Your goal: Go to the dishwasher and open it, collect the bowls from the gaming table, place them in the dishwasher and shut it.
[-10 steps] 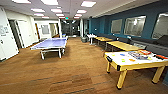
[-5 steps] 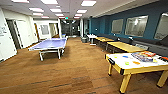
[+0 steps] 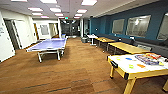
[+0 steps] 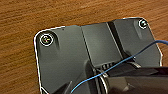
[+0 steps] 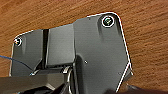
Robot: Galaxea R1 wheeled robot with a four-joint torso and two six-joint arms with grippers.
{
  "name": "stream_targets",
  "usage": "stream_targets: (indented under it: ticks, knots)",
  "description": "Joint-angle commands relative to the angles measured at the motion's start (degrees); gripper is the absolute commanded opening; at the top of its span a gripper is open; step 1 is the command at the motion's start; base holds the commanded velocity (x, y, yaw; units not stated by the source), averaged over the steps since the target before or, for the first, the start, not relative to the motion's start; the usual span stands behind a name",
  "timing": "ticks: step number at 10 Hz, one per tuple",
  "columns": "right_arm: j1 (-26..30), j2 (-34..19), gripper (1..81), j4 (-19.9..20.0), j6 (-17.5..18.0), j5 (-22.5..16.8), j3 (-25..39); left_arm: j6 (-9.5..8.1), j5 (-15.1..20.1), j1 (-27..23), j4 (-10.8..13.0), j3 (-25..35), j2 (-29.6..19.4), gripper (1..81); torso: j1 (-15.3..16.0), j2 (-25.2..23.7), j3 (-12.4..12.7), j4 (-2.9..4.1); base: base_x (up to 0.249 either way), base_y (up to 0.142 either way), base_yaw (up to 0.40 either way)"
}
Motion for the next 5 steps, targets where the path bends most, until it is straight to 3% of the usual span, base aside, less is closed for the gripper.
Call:
stream_targets:
  ticks: [1, 3, 5]
  knots:
    - [3.23, -0.17, 81.1, -0.05, -0.10, -2.67, 0.11, 0.41, 2.88, -3.13, 0.41, 0.08, 0.40, 81.1, 0.00, 0.00, 0.00, 0.00, 0.256, 0.000, 0.000]
    - [3.32, -0.09, 81.1, -0.04, -0.10, -2.67, 0.11, 0.41, 2.88, -3.13, 0.41, -0.01, 0.40, 81.1, 0.00, 0.00, 0.00, 0.00, 0.238, 0.000, 0.000]
    - [3.32, -0.09, 81.1, -0.04, -0.10, -2.67, 0.11, 0.41, 2.88, -3.13, 0.41, -0.01, 0.40, 81.1, 0.09, 0.04, -0.02, 0.00, 0.148, 0.000, 0.000]
